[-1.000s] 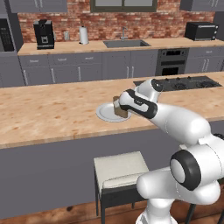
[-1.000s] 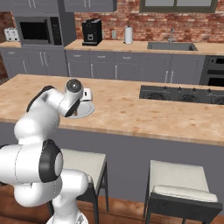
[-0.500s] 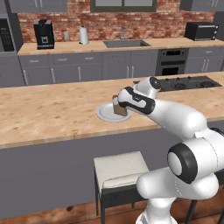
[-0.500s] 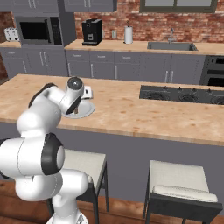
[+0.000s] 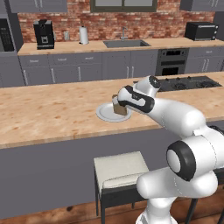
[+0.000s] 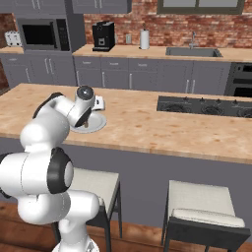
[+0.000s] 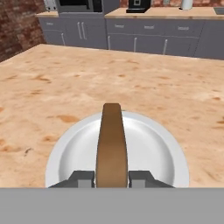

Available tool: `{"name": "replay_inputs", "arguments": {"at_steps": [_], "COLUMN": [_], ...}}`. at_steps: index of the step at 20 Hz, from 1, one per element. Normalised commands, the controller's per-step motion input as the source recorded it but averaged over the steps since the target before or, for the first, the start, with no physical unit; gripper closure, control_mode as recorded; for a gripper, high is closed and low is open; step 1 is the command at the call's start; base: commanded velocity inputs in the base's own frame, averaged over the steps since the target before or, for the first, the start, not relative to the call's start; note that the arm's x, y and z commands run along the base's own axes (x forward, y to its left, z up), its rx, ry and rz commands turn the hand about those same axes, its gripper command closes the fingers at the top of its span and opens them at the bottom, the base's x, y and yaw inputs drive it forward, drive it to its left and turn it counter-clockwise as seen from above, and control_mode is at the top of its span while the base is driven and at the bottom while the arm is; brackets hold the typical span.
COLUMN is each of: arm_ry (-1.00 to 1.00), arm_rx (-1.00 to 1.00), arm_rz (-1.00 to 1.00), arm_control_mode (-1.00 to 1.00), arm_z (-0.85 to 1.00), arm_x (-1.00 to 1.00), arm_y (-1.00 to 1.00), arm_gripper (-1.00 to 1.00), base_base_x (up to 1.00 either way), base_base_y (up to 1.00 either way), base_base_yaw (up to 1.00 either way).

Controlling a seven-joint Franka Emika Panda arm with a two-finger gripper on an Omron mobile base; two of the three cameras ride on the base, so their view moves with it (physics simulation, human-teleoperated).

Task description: Start the toaster. Once the lever pops up, take the bread to the plate on the dining counter.

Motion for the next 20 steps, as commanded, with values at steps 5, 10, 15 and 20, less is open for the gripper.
{"name": "replay_inputs", "arguments": {"at_steps": [5,10,15,20], "arm_ry": [0.00,-0.03,-0.07,-0.02], "arm_rx": [0.00,0.00,0.00,0.00], "arm_rz": [0.00,0.00,0.00,0.00], "arm_control_mode": [-1.00,-1.00,-1.00,-1.00], "arm_z": [0.00,0.00,0.00,0.00], "arm_x": [0.00,-0.01,0.00,0.00], "arm_y": [0.00,0.00,0.00,0.00], "arm_gripper": [1.00,1.00,1.00,1.00], "base_base_x": [0.00,0.00,0.00,0.00], "base_base_y": [0.00,0.00,0.00,0.00], "base_base_yaw": [0.00,0.00,0.00,0.00]}}
